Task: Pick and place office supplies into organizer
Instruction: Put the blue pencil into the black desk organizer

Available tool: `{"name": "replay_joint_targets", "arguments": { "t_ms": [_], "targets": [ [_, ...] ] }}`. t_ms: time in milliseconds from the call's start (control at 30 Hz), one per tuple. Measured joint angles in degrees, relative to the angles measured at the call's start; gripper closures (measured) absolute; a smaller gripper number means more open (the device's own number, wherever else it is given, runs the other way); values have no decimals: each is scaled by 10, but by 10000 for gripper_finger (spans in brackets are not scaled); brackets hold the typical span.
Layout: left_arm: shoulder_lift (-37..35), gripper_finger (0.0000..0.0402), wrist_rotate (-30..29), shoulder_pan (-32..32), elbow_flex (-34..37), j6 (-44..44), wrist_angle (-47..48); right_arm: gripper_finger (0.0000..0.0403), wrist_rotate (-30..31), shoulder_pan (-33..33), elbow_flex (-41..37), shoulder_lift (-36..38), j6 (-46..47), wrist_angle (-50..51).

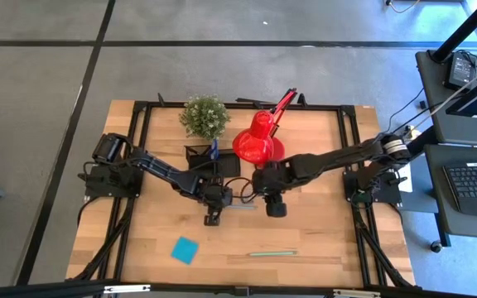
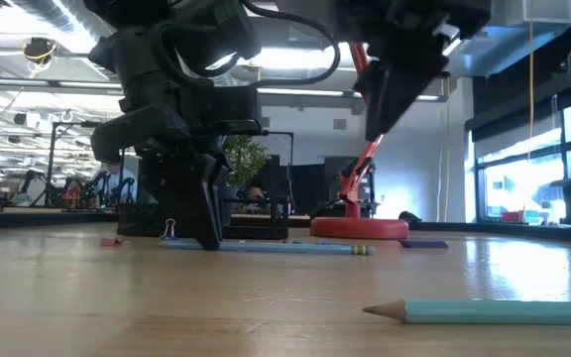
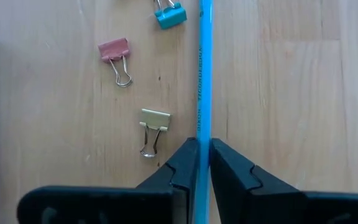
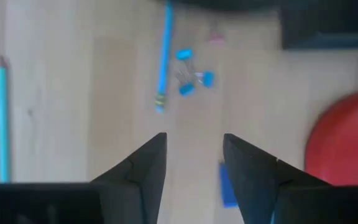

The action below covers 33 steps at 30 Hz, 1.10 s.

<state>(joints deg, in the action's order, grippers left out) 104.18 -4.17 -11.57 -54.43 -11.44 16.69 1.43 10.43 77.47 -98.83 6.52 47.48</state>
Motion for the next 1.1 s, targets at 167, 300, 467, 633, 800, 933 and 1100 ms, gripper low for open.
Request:
{"name": "replay_joint_targets", "arguments": {
  "t_ms": [167, 300, 467, 633, 800, 933, 1100],
  "targets": [
    [0, 359, -1, 0, 0, 19, 0, 241, 10, 20, 35, -23, 35, -1],
    [-1, 358, -1, 0, 0, 30, -1, 241, 15, 23, 39, -37, 67, 10],
    [-11, 333, 23, 2, 2, 58, 3, 241, 27, 23, 39, -38, 80, 16],
    [-41, 289, 33, 1, 5, 62, 40, 241, 34, 23, 39, -36, 82, 16],
    [-95, 252, 24, 1, 4, 63, 87, 241, 35, 23, 40, -36, 84, 16],
    [-145, 240, 21, 0, 3, 38, 165, 241, 35, 23, 40, -36, 92, 15],
    [-197, 238, 11, -4, 51, -2, 192, 241, 35, 23, 40, -36, 99, 9]
  ]
}}
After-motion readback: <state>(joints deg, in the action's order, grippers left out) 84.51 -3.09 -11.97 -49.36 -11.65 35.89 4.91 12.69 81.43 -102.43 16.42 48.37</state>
